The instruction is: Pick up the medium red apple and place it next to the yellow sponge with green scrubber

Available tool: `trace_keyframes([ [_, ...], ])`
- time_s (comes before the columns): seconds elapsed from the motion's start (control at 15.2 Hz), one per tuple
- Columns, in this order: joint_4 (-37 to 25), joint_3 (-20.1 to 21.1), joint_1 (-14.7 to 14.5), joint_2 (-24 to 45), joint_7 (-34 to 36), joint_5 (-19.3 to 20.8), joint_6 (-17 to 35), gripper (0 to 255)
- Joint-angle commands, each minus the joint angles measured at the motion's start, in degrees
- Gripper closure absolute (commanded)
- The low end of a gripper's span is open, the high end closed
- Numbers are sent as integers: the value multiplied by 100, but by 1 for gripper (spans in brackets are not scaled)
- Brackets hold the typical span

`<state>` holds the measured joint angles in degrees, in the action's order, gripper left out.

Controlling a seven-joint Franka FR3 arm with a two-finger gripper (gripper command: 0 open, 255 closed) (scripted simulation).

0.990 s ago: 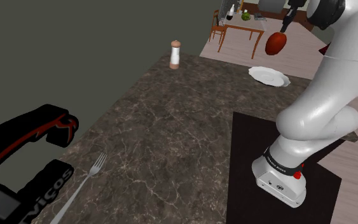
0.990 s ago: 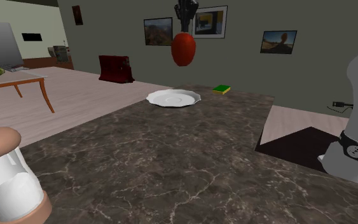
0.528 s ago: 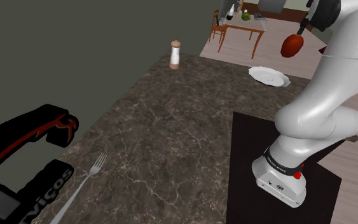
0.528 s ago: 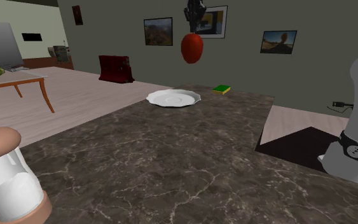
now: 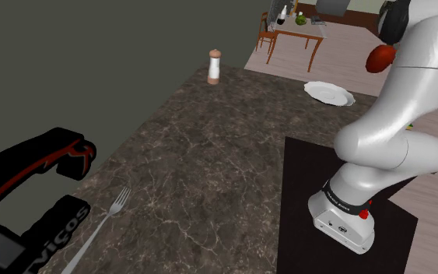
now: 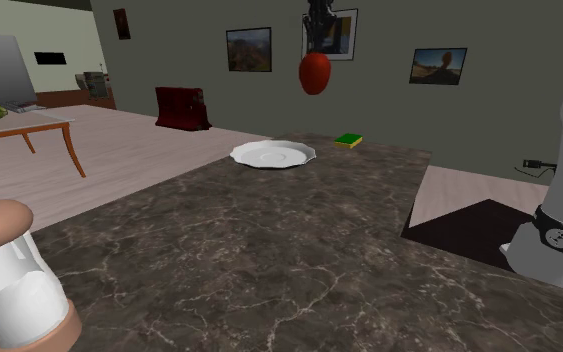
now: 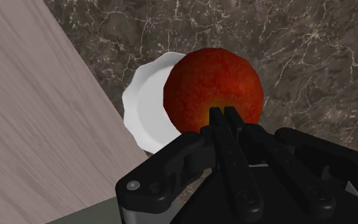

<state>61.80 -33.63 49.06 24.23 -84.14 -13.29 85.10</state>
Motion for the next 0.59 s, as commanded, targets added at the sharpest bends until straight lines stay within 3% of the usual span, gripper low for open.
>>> trace_keyframes([
  [0.0, -345, -25, 346, 259, -271, -162, -114, 255],
  [0.26, -1623, 32, 1246, 1041, -677, -581, -626, 255],
  [0.33, -2384, 110, 1678, 1458, -747, -772, -939, 255],
  [0.53, -1424, 29, 1331, 1082, -827, -592, -401, 255],
])
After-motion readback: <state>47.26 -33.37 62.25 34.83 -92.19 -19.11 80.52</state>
